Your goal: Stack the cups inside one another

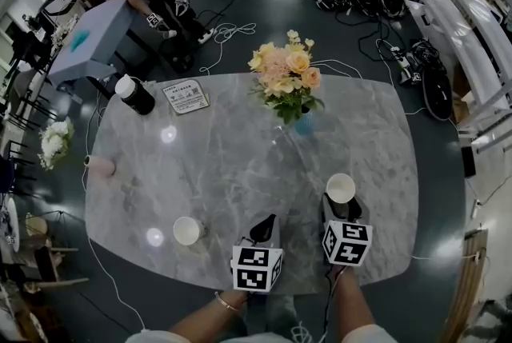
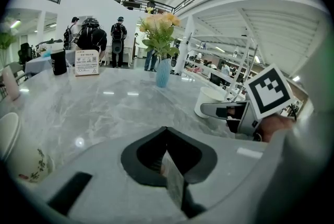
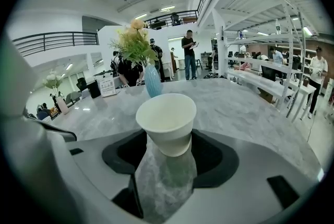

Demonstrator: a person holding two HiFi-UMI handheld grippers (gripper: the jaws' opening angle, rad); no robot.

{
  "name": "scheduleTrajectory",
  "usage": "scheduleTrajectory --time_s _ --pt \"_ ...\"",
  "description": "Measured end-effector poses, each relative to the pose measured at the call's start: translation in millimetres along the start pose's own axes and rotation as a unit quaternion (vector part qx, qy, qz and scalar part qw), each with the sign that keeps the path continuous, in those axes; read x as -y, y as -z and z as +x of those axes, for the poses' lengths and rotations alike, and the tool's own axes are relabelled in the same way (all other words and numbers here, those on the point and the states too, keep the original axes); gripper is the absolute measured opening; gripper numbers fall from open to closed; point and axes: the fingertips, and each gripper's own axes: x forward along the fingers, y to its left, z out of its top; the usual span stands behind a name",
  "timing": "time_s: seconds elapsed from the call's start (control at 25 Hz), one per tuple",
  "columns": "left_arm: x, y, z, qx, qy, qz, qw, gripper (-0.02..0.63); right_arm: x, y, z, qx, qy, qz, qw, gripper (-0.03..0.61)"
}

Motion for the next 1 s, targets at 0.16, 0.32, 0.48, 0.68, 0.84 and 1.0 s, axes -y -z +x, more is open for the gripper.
scheduleTrajectory --time_s 0.16,0.32,0.48,0.68,0.84,1.0 --pt "1.1 0.8 0.0 0.0 0.002 -0.001 1.0 -0.003 0.7 -1.3 -1.8 0.002 0.003 0.0 1.0 0.245" --pt "1.7 0.3 -2.9 0.002 0.003 -0.001 1.0 -0.003 -0.7 -3.5 -4.8 0.005 0.004 0.003 1.0 0.245" --pt "1.0 -2.8 -8.1 0.006 0.003 -0.001 1.0 -0.003 -4.6 -7.4 -10.0 0.007 0.004 0.002 1.0 0.245" --pt "-0.5 -5.2 -15.5 0.009 0.006 -0.015 0.9998 -0.003 -10.1 -11.9 -18.6 0.013 0.006 0.002 1.0 0.245" --pt "-0.7 -5.9 -23.7 0.013 0.009 -0.015 0.9998 -0.003 -14.4 -15.7 -27.1 0.018 0.009 0.0 1.0 0.245" --pt "-0.7 -6.1 -32.6 0.019 0.01 -0.016 0.9996 -0.003 -18.2 -18.1 -36.0 0.023 0.011 -0.003 1.0 0.245"
